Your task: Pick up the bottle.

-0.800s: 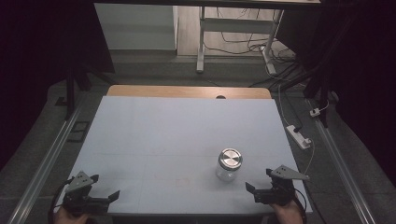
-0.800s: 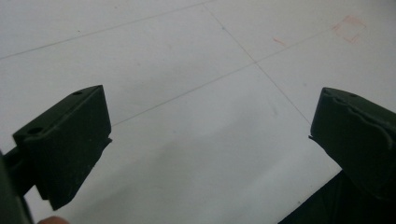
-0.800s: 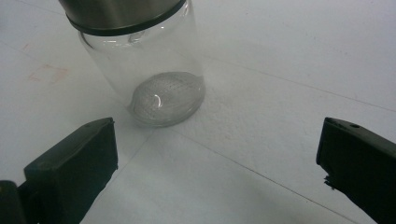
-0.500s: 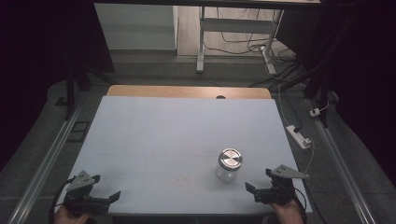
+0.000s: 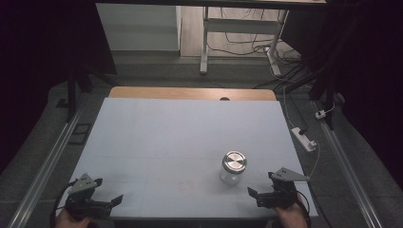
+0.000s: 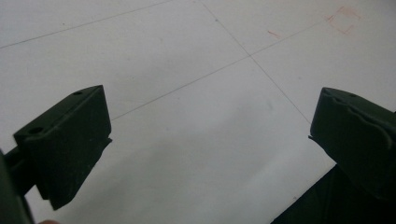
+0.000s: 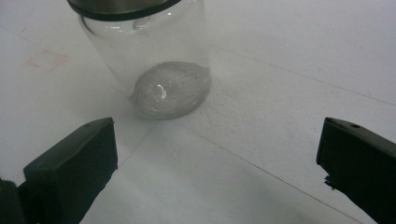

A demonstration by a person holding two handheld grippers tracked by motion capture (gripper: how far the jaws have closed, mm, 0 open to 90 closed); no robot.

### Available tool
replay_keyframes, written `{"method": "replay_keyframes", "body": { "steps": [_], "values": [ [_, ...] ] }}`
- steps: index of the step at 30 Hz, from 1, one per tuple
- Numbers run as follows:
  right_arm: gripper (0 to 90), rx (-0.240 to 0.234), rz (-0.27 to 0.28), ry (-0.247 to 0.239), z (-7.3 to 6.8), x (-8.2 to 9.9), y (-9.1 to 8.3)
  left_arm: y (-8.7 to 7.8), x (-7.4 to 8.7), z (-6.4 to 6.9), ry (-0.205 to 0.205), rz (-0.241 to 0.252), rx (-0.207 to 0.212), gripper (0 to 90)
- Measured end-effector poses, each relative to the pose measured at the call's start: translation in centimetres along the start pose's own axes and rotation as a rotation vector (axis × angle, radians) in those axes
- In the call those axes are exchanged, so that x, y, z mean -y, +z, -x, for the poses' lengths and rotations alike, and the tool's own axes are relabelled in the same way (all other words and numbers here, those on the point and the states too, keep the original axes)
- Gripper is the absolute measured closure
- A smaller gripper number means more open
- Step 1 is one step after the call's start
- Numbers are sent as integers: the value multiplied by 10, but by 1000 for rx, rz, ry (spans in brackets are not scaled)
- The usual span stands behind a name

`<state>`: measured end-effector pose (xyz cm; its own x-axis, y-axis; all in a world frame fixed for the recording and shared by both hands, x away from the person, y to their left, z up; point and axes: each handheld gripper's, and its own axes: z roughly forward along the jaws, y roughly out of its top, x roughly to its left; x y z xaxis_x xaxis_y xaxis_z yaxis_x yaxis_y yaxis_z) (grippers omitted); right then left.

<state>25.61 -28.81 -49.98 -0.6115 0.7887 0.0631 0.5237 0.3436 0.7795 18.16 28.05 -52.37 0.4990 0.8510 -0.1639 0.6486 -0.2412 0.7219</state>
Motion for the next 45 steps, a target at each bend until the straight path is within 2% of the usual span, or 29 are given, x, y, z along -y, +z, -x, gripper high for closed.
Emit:
{"method": "replay_keyframes", "body": {
  "steps": [3, 6, 12, 18, 21, 29, 37, 39, 45],
  "values": [
    [0, -39, 24, 16, -3, -3, -1, 0, 0, 0, 4, -3, -1, 0],
    [0, -22, 34, -35, -9, -7, -2, 0, 0, 0, 4, -3, 1, 0],
    [0, -41, 27, -39, -10, -6, 3, 0, 0, 0, 5, -3, 3, 0],
    [0, -70, 55, -54, -14, -10, 5, 1, 0, 0, 1, -6, 6, 0],
    [0, -81, 64, -77, -17, -14, 7, 0, 0, 0, 2, -3, 6, 0],
    [0, -88, 43, -91, -20, -19, 16, 0, 0, -1, 5, -3, 6, 0],
    [0, -139, 41, -116, -21, -26, 28, 0, 1, -1, -1, -5, 5, 0],
    [0, -138, 39, -124, -22, -28, 31, 0, 1, -1, 2, -7, 4, 0],
    [0, -124, 28, -95, -20, -33, 38, 0, 1, -1, -4, -5, 10, 0]
  ]
}}
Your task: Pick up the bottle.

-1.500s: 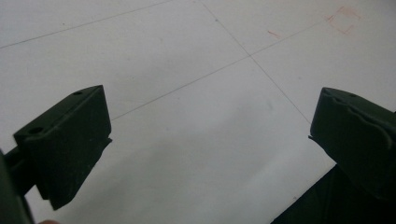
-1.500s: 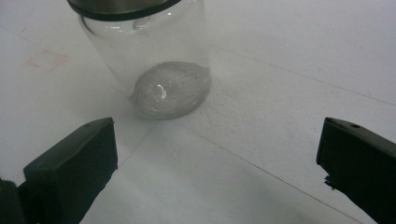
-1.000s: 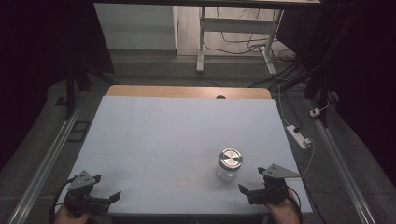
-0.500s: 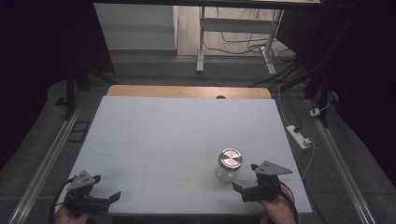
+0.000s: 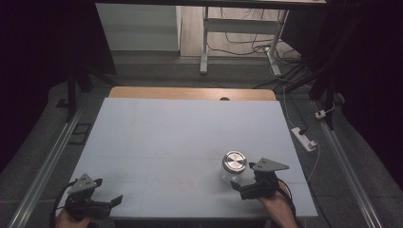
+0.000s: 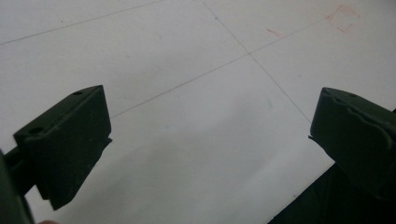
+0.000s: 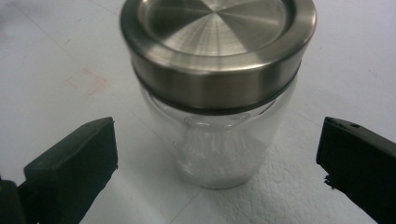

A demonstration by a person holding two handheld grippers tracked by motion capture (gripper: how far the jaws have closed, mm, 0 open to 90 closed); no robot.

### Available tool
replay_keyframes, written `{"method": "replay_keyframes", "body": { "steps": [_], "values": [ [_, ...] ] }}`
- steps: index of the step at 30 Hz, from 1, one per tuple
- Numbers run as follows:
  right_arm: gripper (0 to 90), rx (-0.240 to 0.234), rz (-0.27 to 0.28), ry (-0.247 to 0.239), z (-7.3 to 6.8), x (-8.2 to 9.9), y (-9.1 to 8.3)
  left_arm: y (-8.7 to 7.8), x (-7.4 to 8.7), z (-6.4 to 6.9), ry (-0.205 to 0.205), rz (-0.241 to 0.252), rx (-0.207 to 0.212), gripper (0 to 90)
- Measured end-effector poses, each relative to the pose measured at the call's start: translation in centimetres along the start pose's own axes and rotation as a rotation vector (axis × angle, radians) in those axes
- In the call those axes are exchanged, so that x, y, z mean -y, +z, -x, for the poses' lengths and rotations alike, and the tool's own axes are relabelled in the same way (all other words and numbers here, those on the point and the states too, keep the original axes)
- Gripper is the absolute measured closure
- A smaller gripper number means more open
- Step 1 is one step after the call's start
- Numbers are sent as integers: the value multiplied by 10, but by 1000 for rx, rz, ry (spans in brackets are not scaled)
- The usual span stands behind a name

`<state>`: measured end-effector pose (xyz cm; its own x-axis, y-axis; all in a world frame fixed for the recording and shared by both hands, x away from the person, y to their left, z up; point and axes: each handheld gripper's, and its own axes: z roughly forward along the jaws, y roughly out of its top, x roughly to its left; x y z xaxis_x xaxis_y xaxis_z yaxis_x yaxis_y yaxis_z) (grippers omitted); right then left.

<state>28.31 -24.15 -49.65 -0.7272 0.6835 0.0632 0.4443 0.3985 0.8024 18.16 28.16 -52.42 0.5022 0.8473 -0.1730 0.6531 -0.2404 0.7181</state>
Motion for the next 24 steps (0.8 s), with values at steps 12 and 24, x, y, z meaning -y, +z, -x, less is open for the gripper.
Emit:
{"method": "replay_keyframes", "body": {
  "steps": [12, 24],
  "values": [
    [0, 16, -50, -29, -2, -5, 21, 1, 0, 0, 0, -4, 1, 0],
    [0, -10, -61, -2, 5, -10, 36, 1, 0, 0, 0, -5, 2, 0]
  ]
}}
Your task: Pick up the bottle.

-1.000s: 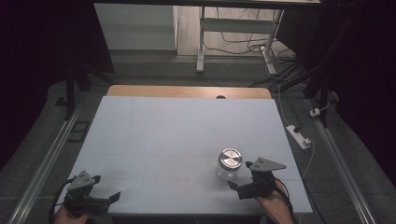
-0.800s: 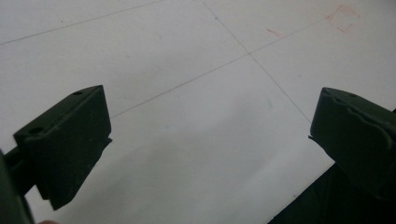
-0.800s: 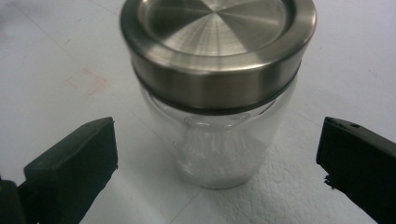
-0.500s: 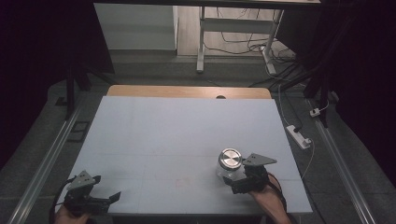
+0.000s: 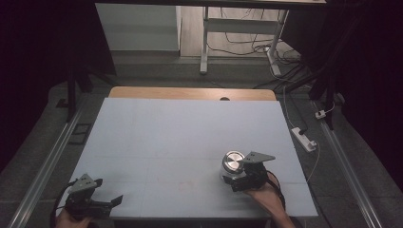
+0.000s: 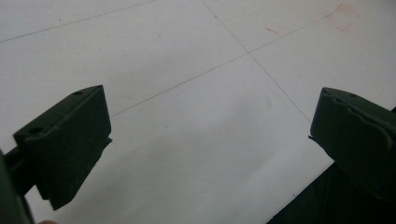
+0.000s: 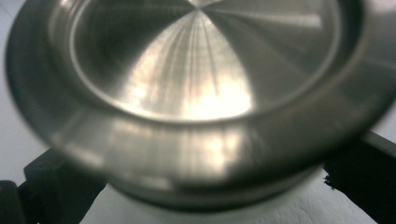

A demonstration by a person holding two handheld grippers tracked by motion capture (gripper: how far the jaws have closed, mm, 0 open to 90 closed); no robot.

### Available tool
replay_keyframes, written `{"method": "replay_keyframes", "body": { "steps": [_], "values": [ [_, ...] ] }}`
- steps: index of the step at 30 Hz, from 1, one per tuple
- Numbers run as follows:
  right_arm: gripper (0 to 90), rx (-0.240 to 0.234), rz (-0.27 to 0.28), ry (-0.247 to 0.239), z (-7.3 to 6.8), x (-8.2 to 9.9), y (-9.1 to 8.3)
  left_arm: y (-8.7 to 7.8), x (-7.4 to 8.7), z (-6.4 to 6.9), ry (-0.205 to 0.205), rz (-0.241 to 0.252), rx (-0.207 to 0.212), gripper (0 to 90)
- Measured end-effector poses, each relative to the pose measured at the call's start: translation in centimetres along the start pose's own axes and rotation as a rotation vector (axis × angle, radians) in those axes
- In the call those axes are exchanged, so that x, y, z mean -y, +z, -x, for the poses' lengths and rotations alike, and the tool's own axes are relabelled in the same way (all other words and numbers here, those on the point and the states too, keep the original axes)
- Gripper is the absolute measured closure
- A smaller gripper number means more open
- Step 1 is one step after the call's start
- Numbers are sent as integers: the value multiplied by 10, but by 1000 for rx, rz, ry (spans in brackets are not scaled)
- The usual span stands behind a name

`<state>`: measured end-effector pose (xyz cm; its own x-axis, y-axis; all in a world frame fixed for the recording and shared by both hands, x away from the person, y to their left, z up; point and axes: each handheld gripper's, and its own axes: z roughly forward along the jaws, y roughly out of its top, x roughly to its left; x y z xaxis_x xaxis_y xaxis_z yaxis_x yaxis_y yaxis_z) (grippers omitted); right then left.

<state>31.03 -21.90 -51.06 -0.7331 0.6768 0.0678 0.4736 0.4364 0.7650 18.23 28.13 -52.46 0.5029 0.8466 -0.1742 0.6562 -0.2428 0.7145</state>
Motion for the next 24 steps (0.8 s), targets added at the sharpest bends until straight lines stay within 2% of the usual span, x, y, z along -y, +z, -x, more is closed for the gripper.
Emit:
{"method": "replay_keyframes", "body": {
  "steps": [6, 13, 15, 17, 24],
  "values": [
    [3, 5, 4, -11, -1, -3, 5, 0, 0, 0, 0, -3, 3, 0],
    [72, 10, 31, -21, -2, -3, 4, 0, 0, 0, 1, -4, 2, 0],
    [127, 2, 39, -38, -3, -3, 3, 0, 0, 0, 1, -4, 2, 0],
    [137, 18, 44, -60, -6, -3, 2, 0, 0, 0, 2, -5, 1, 0],
    [144, 24, 42, -75, -6, -4, 1, 0, 0, 0, 5, -4, 1, 0]
  ]
}}
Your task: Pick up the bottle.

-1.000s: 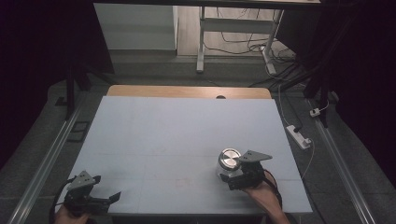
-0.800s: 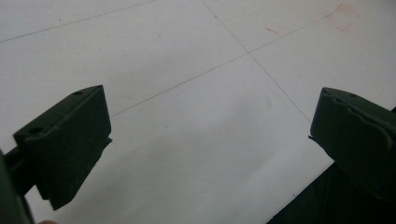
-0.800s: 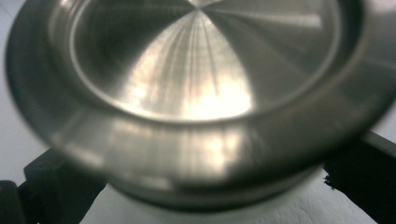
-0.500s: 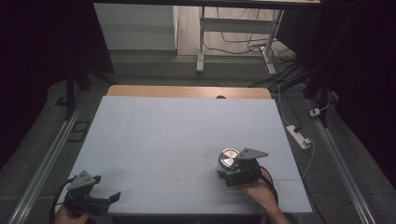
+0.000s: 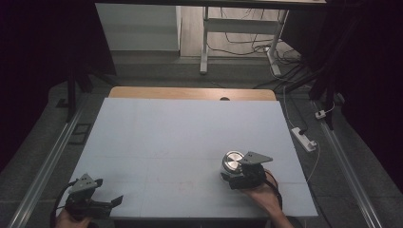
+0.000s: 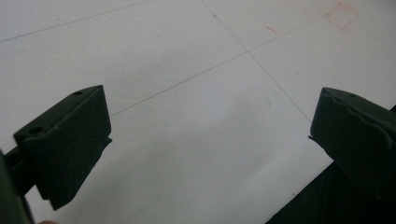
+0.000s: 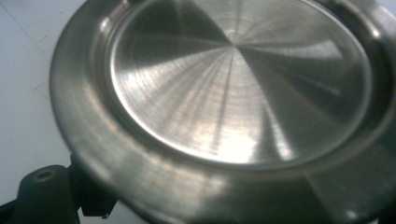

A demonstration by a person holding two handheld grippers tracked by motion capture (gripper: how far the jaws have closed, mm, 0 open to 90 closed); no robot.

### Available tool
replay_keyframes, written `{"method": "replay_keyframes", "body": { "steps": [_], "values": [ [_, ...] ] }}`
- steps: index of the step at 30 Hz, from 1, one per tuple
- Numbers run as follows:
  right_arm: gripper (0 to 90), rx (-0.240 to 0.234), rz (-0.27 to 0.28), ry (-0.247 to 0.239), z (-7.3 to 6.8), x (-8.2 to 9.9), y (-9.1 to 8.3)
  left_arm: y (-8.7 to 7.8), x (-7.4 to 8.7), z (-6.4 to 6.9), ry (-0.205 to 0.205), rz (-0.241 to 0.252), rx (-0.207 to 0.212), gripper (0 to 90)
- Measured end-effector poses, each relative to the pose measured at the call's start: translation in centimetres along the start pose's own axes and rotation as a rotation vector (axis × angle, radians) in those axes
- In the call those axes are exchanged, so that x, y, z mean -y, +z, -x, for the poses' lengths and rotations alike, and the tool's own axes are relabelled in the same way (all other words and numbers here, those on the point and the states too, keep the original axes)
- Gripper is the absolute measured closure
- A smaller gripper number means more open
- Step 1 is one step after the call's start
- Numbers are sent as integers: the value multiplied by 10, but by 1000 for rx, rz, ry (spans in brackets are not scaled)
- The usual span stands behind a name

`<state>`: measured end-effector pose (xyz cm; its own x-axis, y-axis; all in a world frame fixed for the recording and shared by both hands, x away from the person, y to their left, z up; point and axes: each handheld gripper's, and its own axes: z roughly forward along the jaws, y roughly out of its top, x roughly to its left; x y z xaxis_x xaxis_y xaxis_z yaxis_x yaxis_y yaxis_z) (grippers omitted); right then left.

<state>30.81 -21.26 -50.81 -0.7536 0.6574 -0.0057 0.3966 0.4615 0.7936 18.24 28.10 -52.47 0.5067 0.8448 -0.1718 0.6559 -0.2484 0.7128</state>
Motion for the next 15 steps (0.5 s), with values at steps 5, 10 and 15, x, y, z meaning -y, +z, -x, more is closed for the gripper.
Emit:
{"method": "replay_keyframes", "body": {
  "steps": [5, 10, 15],
  "values": [
    [145, -5, 0, 5, 1, -1, -1, 0, 0, 0, 2, -2, 1, 0],
    [146, -13, 5, -11, -1, -3, -3, 0, 0, 0, 2, -3, 1, 0],
    [146, -34, 23, -15, -4, -9, -8, 0, 0, 0, 2, 0, 0, 0]
  ]
}}
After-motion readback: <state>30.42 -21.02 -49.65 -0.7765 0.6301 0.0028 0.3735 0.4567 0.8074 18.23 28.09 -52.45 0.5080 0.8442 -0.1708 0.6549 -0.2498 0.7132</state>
